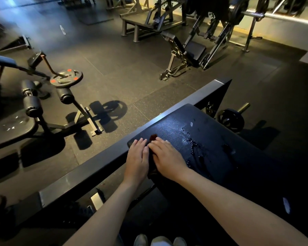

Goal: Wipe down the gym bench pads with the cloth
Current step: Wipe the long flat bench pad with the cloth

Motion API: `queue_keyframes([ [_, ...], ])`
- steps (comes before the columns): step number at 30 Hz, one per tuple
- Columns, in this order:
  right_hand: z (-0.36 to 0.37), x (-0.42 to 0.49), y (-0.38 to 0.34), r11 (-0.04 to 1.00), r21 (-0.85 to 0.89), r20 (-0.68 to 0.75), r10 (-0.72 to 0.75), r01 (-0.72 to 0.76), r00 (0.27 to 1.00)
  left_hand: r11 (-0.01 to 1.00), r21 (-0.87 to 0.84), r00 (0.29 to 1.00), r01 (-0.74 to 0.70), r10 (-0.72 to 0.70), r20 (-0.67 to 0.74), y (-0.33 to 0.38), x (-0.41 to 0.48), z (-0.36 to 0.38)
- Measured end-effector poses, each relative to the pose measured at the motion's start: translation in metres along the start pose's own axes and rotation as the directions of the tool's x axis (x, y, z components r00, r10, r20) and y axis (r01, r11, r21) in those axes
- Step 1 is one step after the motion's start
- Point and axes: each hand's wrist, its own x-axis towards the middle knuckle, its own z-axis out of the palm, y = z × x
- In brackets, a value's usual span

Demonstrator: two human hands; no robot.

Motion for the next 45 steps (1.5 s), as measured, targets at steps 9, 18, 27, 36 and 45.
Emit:
queue_keyframes([
  [9,-0.008,0.003,-0.005,0.97,0.017,-0.142,0.242,-0.242,0.96,0.98,0.192,0.999,-0.046,0.045,0.01,0.0,0.008,0.019],
  [18,-0.035,0.011,0.038,0.892,0.004,-0.204,0.444,-0.453,0.873,0.927,0.369,0.988,-0.063,0.006,0.154,0.008,0.024,0.012],
  [27,-0.015,-0.005,0.008,0.958,0.006,-0.127,0.284,-0.286,0.95,0.901,0.412,0.98,-0.135,0.061,0.189,0.02,0.03,0.009],
  [36,-0.018,0.012,0.002,0.85,0.065,-0.218,0.523,-0.523,0.824,0.876,0.42,0.954,-0.235,0.125,0.274,0.022,0.043,0.014],
  [45,-0.034,0.015,0.024,0.71,0.059,-0.297,0.683,-0.701,0.667,0.926,0.302,0.932,-0.226,0.115,0.345,0.025,0.058,0.012],
])
